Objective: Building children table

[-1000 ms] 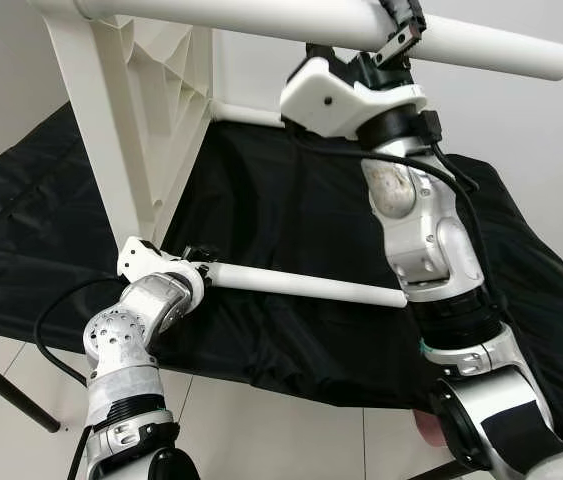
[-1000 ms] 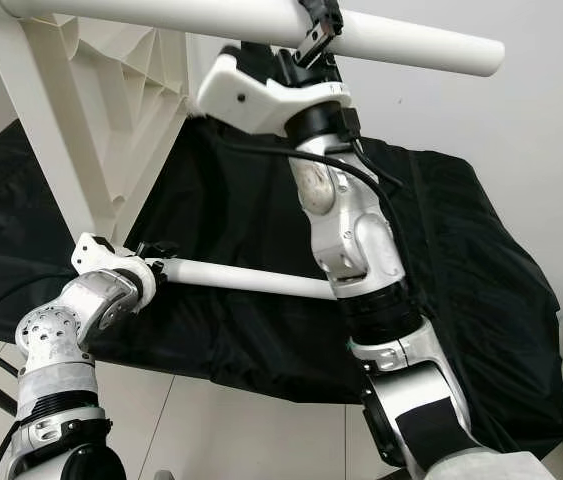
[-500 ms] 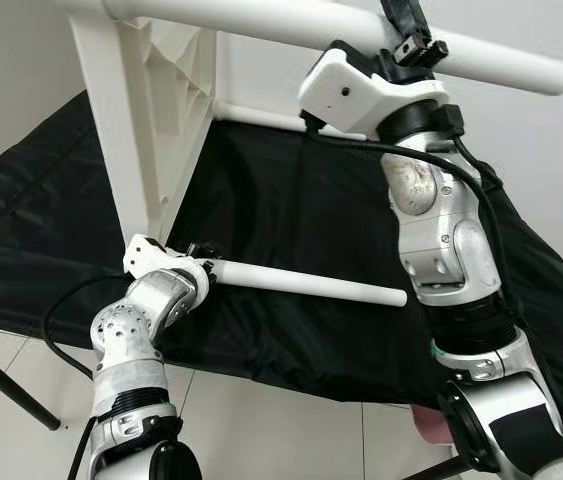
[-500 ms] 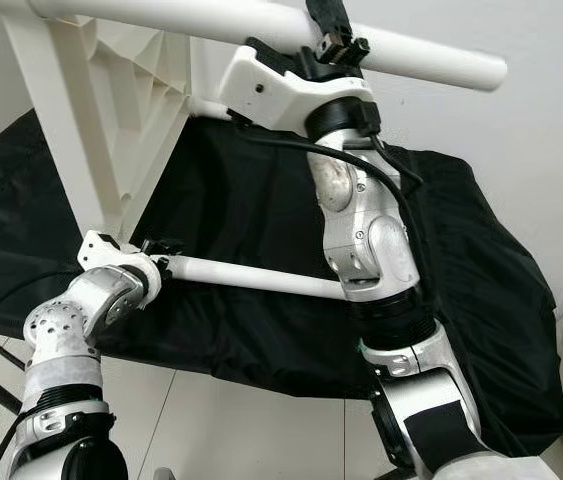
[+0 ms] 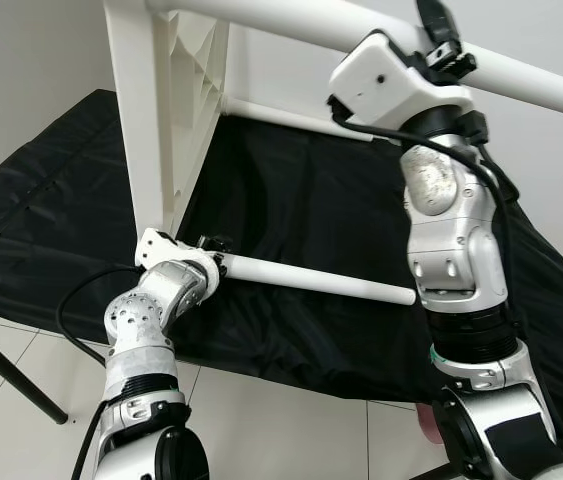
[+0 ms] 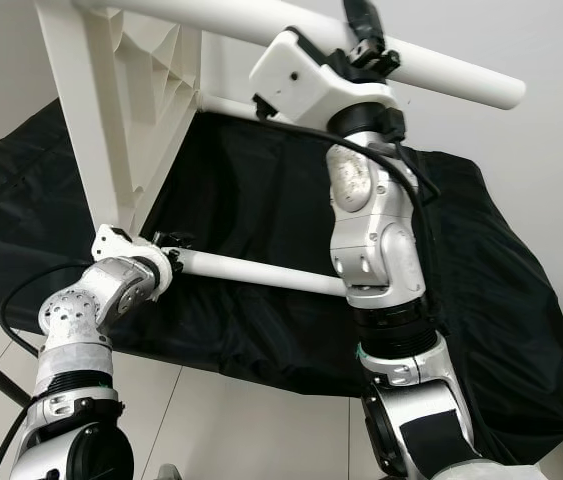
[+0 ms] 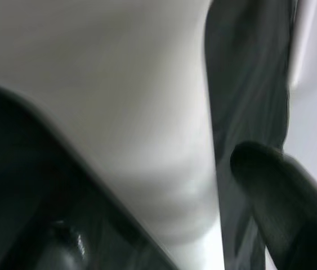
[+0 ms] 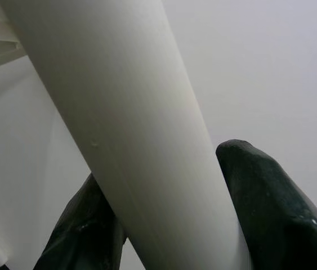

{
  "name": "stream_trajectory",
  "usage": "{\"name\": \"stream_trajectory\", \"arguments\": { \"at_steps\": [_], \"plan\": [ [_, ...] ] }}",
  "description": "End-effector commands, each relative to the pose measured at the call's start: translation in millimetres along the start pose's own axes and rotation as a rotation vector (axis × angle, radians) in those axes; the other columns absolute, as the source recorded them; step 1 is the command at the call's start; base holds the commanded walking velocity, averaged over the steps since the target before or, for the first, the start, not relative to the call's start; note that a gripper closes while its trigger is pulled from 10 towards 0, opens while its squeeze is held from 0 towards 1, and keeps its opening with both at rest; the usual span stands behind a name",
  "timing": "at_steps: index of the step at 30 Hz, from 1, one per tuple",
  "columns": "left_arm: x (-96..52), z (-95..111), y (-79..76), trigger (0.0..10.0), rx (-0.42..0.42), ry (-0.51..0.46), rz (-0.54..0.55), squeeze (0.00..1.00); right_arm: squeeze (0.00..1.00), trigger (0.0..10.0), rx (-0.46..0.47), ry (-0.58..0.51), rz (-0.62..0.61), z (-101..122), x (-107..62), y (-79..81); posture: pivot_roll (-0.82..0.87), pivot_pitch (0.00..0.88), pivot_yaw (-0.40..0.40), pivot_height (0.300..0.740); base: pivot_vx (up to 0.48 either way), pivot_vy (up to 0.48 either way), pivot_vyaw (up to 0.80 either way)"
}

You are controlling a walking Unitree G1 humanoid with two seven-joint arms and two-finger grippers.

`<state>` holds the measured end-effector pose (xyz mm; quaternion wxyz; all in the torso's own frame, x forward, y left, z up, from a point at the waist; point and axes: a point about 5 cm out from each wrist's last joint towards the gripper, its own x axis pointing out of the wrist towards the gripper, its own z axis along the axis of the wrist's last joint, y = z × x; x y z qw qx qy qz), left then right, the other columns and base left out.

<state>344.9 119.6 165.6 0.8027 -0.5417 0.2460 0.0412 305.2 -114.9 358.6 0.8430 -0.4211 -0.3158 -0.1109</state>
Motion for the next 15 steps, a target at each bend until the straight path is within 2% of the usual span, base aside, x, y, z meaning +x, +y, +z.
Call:
{"name": "stream_trajectory", "arguments": {
  "at_steps": [1,10,12,13,14,15],
  "plan": [
    [3.9,-32.4,-33.1,10.0,-0.028,0.101,-0.143,0.00,0.00,0.0,0.247,0.092,-0.215,-12.4,-2.8,-41.9,-0.10,0.000,-0.009,0.740,0.000,0.000,0.00],
    [6.0,-36.6,-32.6,10.0,-0.014,0.124,-0.128,0.00,0.00,0.0,0.256,0.150,-0.244,-24.1,-6.5,-51.2,-0.11,0.000,0.001,0.740,0.000,0.000,0.00],
    [7.7,-30.6,-43.8,10.0,0.027,0.086,-0.154,0.00,0.00,0.0,0.264,0.162,-0.248,-27.6,-6.9,-52.8,-0.10,0.000,0.001,0.740,0.000,0.000,0.00],
    [7.7,-30.6,-43.8,10.0,0.027,0.086,-0.154,0.00,0.00,0.0,0.264,0.162,-0.248,-27.6,-6.9,-52.8,-0.10,0.000,0.001,0.740,0.000,0.000,0.00],
    [8.4,-25.3,-53.1,0.0,0.047,0.055,-0.175,0.00,0.00,0.0,0.284,0.174,-0.243,-29.9,-6.4,-52.3,-0.10,0.000,0.001,0.740,0.000,0.000,0.00],
    [8.4,-25.3,-53.1,0.0,0.047,0.055,-0.175,0.00,0.00,0.0,0.284,0.174,-0.243,-29.9,-6.4,-52.3,-0.10,0.000,0.001,0.740,0.000,0.000,0.00]
  ]
}}
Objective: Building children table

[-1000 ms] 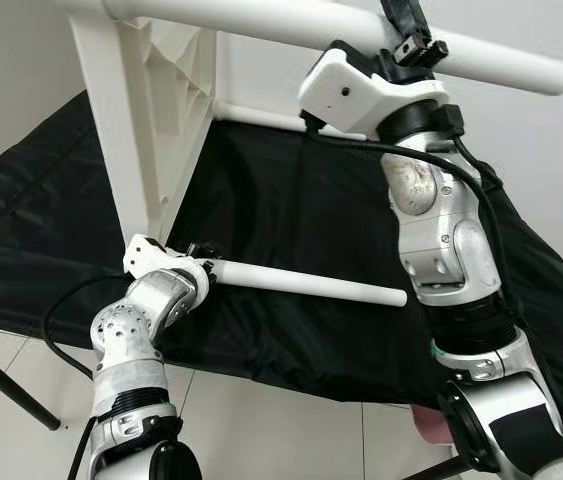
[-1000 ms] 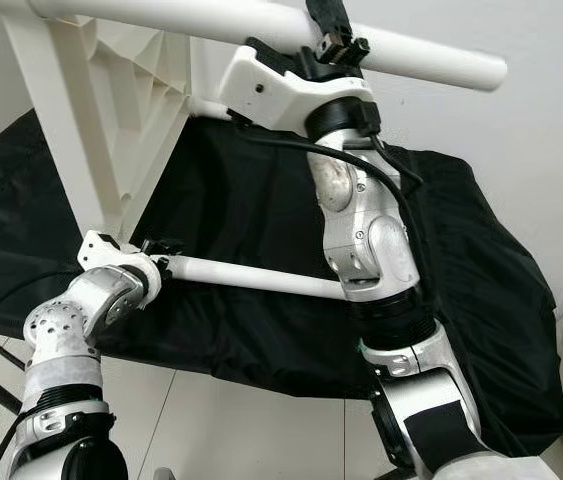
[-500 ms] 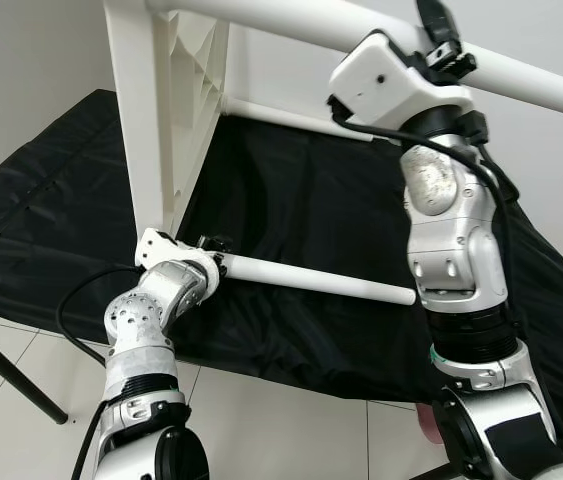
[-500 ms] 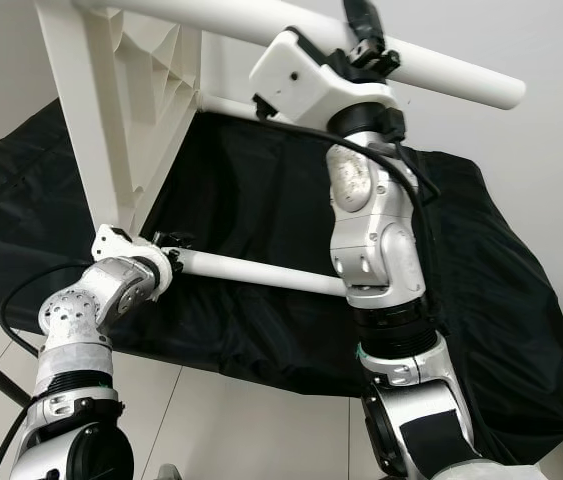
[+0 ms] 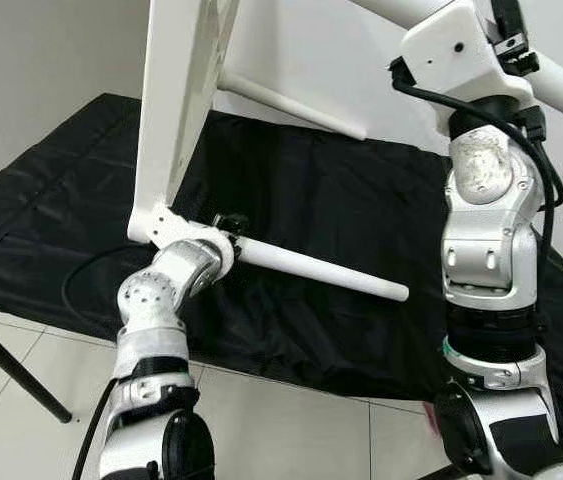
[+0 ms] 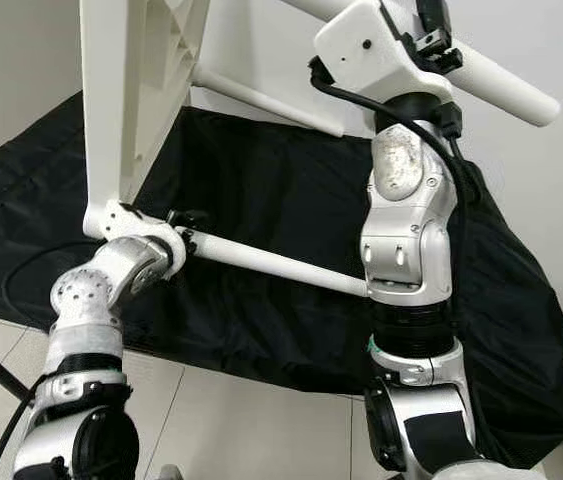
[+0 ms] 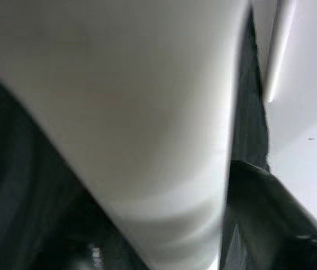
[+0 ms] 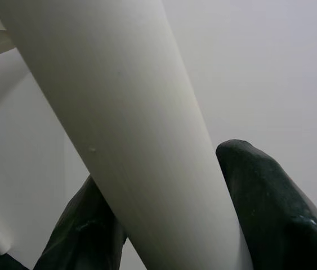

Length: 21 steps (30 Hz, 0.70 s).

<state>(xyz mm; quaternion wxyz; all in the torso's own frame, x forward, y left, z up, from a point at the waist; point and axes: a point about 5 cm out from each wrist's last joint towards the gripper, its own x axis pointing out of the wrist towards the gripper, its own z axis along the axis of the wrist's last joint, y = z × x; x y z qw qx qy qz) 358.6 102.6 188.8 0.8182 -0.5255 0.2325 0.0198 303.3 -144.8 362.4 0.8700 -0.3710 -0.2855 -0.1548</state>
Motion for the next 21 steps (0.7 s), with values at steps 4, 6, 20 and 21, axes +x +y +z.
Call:
{"name": "stream_trajectory", "arguments": {
  "at_steps": [4,6,20,21],
  "plan": [
    [1.9,-4.2,-46.5,0.0,0.066,-0.024,-0.198,0.00,0.00,0.0,0.276,0.089,-0.134,-12.2,-0.2,-29.3,-0.10,0.000,0.006,0.740,0.000,0.000,0.00],
    [-2.9,7.2,-57.3,0.0,0.166,-0.095,-0.225,0.00,0.00,0.0,0.295,0.100,-0.123,-14.9,0.8,-29.8,-0.10,0.000,0.000,0.740,0.000,0.000,0.00],
    [-54.0,73.1,-119.1,0.0,0.428,-0.487,-0.404,0.00,0.00,0.0,0.424,0.082,-0.124,-18.3,5.5,-43.6,-0.08,0.000,-0.012,0.740,0.000,0.000,0.00],
    [-54.0,73.1,-119.1,0.0,0.428,-0.487,-0.404,0.00,0.00,0.0,0.424,0.082,-0.124,-18.3,5.5,-43.6,-0.08,0.000,-0.012,0.740,0.000,0.000,0.00]
  ]
}}
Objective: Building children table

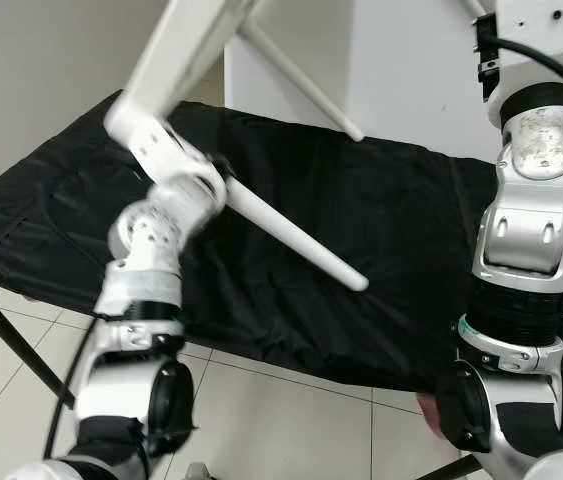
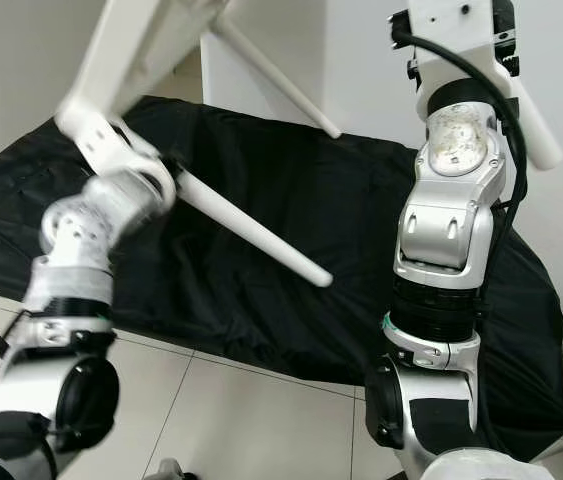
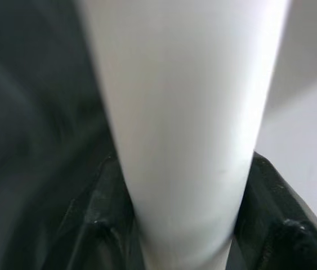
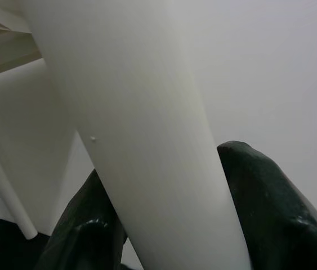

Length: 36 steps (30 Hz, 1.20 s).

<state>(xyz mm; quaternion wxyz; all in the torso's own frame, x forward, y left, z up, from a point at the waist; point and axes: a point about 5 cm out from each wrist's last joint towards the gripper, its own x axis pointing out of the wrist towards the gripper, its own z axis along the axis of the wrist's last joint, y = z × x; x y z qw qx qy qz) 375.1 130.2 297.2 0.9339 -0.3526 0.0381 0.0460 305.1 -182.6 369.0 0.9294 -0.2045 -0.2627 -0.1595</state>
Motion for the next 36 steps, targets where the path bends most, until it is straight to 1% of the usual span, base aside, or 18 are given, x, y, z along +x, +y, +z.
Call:
{"name": "stream_trajectory", "arguments": {
  "at_steps": [1,4,8,11,12,14,16,18,19,20,21,22,23,30,31,32,33,36],
  "plan": [
    [-17.5,39.7,-40.2,0.0,0.010,-0.190,-0.338,0.00,0.00,0.0,0.103,-0.048,-0.042,8.6,-4.0,-12.9,-0.08,0.000,-0.014,0.740,0.000,0.000,0.00],
    [-28.8,52.7,-53.0,0.0,0.043,-0.246,-0.397,0.00,0.00,0.0,0.118,-0.021,-0.041,0.0,-8.4,-12.2,-0.07,0.000,-0.019,0.740,0.000,0.000,0.00],
    [-67.3,77.0,-96.4,0.0,0.187,-0.396,-0.598,0.00,0.00,0.0,0.210,0.267,-0.010,-88.6,-58.9,9.5,-0.04,0.000,-0.037,0.740,0.000,0.000,0.00],
    [-73.8,77.4,-103.8,0.0,0.222,-0.414,-0.634,0.00,0.00,0.0,0.247,0.351,0.004,-111.2,-76.7,16.2,-0.03,0.000,-0.040,0.740,0.000,0.000,0.00],
    [-78.6,73.5,-111.1,0.0,0.240,-0.409,-0.673,0.00,0.00,0.0,0.290,0.430,0.038,-134.1,-96.0,27.1,-0.02,0.000,-0.037,0.740,0.000,0.000,0.00],
    [-78.6,73.5,-111.1,0.0,0.240,-0.409,-0.673,0.00,0.00,0.0,0.290,0.430,0.038,-134.1,-96.0,27.1,-0.02,0.000,-0.037,0.740,0.000,0.000,0.00],
    [-80.3,42.1,-127.2,0.0,0.309,-0.285,-0.768,0.00,0.00,0.0,0.464,0.614,0.066,-179.2,-136.8,47.8,-0.01,0.000,-0.036,0.740,0.000,0.000,0.00],
    [-79.2,21.0,-130.5,0.0,0.365,-0.203,-0.806,0.00,0.00,0.0,0.537,0.681,0.081,-190.5,-151.9,57.2,-0.02,0.000,-0.031,0.740,0.000,0.000,0.00],
    [-74.4,0.2,-127.3,10.0,0.412,-0.124,-0.815,0.00,0.00,10.0,0.566,0.698,0.100,-193.2,-158.7,63.3,-0.02,0.000,-0.030,0.740,0.000,0.000,0.00],
    [-74.4,0.2,-127.3,10.0,0.412,-0.124,-0.815,0.00,0.00,10.0,0.566,0.698,0.100,-193.2,-158.7,63.3,-0.02,0.000,-0.030,0.740,0.000,0.000,0.00],
    [-67.5,-14.6,-119.3,10.0,0.455,-0.073,-0.800,0.00,0.59,10.0,0.566,0.701,0.099,-192.7,-160.8,65.4,-0.02,0.000,-0.029,0.740,0.000,0.000,0.00],
    [-67.5,-14.6,-119.3,10.0,0.455,-0.073,-0.800,0.00,0.59,10.0,0.566,0.701,0.099,-192.7,-160.8,65.4,-0.02,0.000,-0.029,0.740,0.000,0.000,0.00],
    [-62.6,-24.3,-111.2,10.0,0.468,-0.037,-0.784,1.00,1.00,10.0,0.568,0.691,0.098,-191.0,-160.7,65.9,-0.02,0.000,-0.027,0.740,0.000,0.000,0.00],
    [-59.7,-33.0,-100.1,10.0,0.495,-0.005,-0.757,1.00,1.00,10.0,0.578,0.643,0.094,-187.5,-159.4,64.2,-0.02,0.000,-0.028,0.740,0.000,0.000,0.00],
    [-60.1,-36.5,-95.3,10.0,0.522,0.003,-0.749,0.76,1.00,10.0,0.602,0.605,0.110,-183.3,-158.6,63.4,-0.02,0.000,-0.033,0.740,0.000,0.000,0.00],
    [-60.1,-36.5,-95.3,10.0,0.522,0.003,-0.749,0.76,1.00,10.0,0.602,0.605,0.110,-183.3,-158.6,63.4,-0.02,0.000,-0.033,0.740,0.000,0.000,0.00],
    [-60.5,-40.6,-89.4,10.0,0.544,0.020,-0.740,0.00,1.00,10.0,0.616,0.566,0.117,-180.0,-158.3,62.2,-0.02,0.000,-0.033,0.740,0.000,0.000,0.00],
    [-64.5,-48.0,-76.1,10.0,0.602,0.036,-0.729,0.00,1.00,10.0,0.615,0.485,0.126,-173.4,-158.6,58.3,-0.02,0.000,-0.038,0.740,0.000,0.000,0.00]
  ]
}}
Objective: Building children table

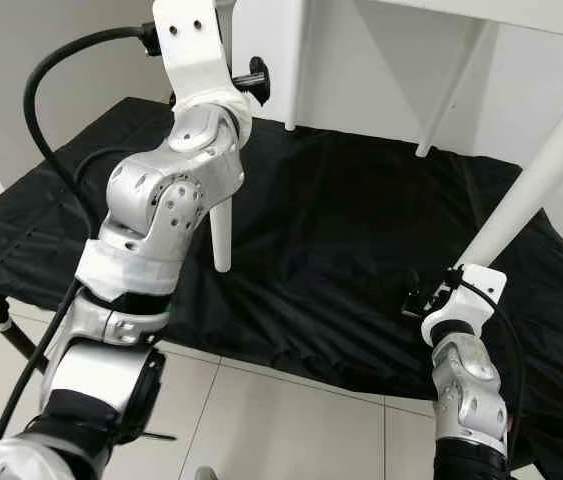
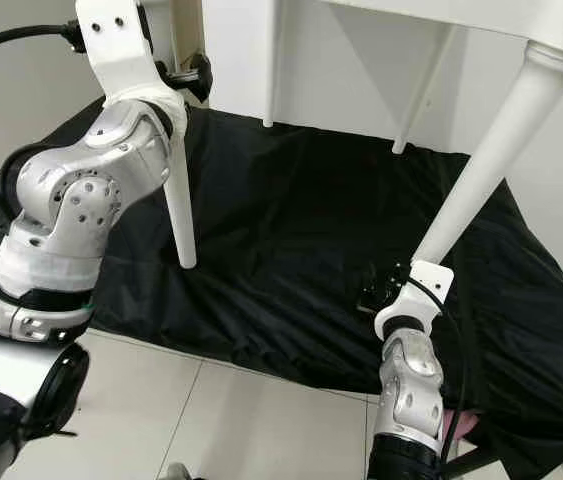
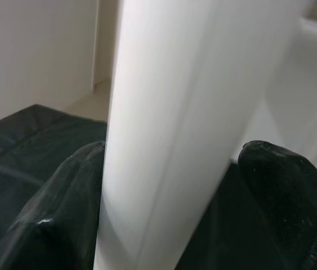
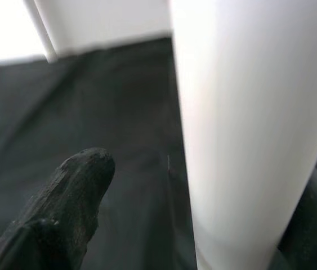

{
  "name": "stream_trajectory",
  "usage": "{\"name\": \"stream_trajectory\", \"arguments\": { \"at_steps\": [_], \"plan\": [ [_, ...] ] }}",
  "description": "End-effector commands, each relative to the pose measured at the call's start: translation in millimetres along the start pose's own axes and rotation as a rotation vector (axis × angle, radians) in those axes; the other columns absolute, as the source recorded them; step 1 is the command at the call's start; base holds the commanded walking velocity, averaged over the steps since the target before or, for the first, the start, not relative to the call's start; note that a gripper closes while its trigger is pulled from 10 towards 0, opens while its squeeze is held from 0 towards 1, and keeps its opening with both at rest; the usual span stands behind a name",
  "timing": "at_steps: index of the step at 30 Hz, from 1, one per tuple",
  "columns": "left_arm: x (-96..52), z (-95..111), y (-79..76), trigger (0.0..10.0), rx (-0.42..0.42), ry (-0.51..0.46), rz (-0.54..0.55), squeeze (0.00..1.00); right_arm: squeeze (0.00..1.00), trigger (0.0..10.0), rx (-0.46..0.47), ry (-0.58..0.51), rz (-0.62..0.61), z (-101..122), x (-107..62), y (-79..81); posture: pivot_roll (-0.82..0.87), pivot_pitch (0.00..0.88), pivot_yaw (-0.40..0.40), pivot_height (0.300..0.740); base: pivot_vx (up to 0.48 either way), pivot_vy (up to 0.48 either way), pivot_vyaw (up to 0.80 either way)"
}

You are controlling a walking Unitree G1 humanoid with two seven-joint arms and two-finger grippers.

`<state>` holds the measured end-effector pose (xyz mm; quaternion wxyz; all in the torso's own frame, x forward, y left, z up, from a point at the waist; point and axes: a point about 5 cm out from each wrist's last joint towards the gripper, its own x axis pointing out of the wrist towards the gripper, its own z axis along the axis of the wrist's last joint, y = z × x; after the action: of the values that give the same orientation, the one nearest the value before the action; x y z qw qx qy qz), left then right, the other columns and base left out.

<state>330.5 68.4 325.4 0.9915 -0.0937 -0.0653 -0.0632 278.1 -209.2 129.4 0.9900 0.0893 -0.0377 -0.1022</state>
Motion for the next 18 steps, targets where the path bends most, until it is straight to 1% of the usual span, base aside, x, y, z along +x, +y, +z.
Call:
{"name": "stream_trajectory", "arguments": {
  "at_steps": [1,4,6,8,10,11,12,13,14,15,16,17,18],
  "plan": [
    [-10.1,-11.8,-30.3,10.0,0.032,0.055,-0.492,0.00,1.00,10.0,0.051,-0.028,0.087,-4.5,-10.2,24.6,-0.02,0.000,-0.038,0.740,0.000,0.000,0.00],
    [-13.7,-15.1,-28.7,10.0,0.046,0.057,-0.496,0.00,1.00,10.0,0.053,-0.047,0.084,-2.7,-11.4,24.0,-0.02,0.000,-0.039,0.740,0.000,0.000,0.00],
    [-27.9,-28.6,-19.0,10.0,0.078,0.079,-0.530,0.00,1.00,10.0,0.031,-0.099,0.097,6.8,-16.3,23.8,-0.01,0.000,-0.042,0.740,0.000,0.000,0.00],
    [-27.9,-28.6,-19.0,10.0,0.078,0.079,-0.530,0.00,1.00,10.0,0.031,-0.099,0.097,6.8,-16.3,23.8,-0.01,0.000,-0.042,0.740,0.000,0.000,0.00],
    [-44.1,-42.2,-9.6,10.0,0.111,0.094,-0.564,0.00,1.00,10.0,0.000,-0.138,0.118,14.6,-22.7,24.6,-0.01,0.000,-0.044,0.740,0.000,0.000,0.00],
    [-50.6,-46.7,-5.7,10.0,0.120,0.088,-0.577,0.00,0.36,10.0,-0.007,-0.150,0.131,17.0,-25.4,25.1,-0.01,0.000,-0.044,0.740,0.000,0.000,0.00],
    [-57.5,-51.3,-1.9,10.0,0.128,0.089,-0.593,0.00,0.00,10.0,-0.022,-0.161,0.139,19.0,-28.0,25.4,-0.01,0.000,-0.046,0.740,0.000,0.000,0.00],
    [-57.5,-51.3,-1.9,10.0,0.128,0.089,-0.593,0.00,0.00,10.0,-0.022,-0.161,0.139,19.0,-28.0,25.4,-0.01,0.000,-0.046,0.740,0.000,0.000,0.00],
    [-62.8,-54.1,1.1,10.0,0.144,0.078,-0.602,0.00,0.00,10.0,-0.027,-0.168,0.148,20.4,-30.0,25.9,-0.01,0.000,-0.046,0.740,0.000,0.000,0.00],
    [-68.7,-56.8,3.2,10.0,0.125,0.083,-0.620,0.00,0.00,10.0,-0.043,-0.179,0.156,22.1,-31.9,26.5,-0.01,0.000,-0.046,0.740,0.000,0.000,0.00],
    [-68.7,-56.8,3.2,10.0,0.125,0.083,-0.620,0.00,0.00,10.0,-0.043,-0.179,0.156,22.1,-31.9,26.5,-0.01,0.000,-0.046,0.740,0.000,0.000,0.00],
    [-73.8,-58.8,5.2,10.0,0.122,0.082,-0.627,0.00,0.00,10.0,-0.049,-0.188,0.158,23.0,-33.6,26.2,-0.01,0.000,-0.047,0.740,0.000,0.000,0.00],
    [-73.8,-58.8,5.2,10.0,0.122,0.082,-0.627,0.00,0.00,10.0,-0.049,-0.188,0.158,23.0,-33.6,26.2,-0.01,0.000,-0.047,0.740,0.000,0.000,0.00]
  ]
}}
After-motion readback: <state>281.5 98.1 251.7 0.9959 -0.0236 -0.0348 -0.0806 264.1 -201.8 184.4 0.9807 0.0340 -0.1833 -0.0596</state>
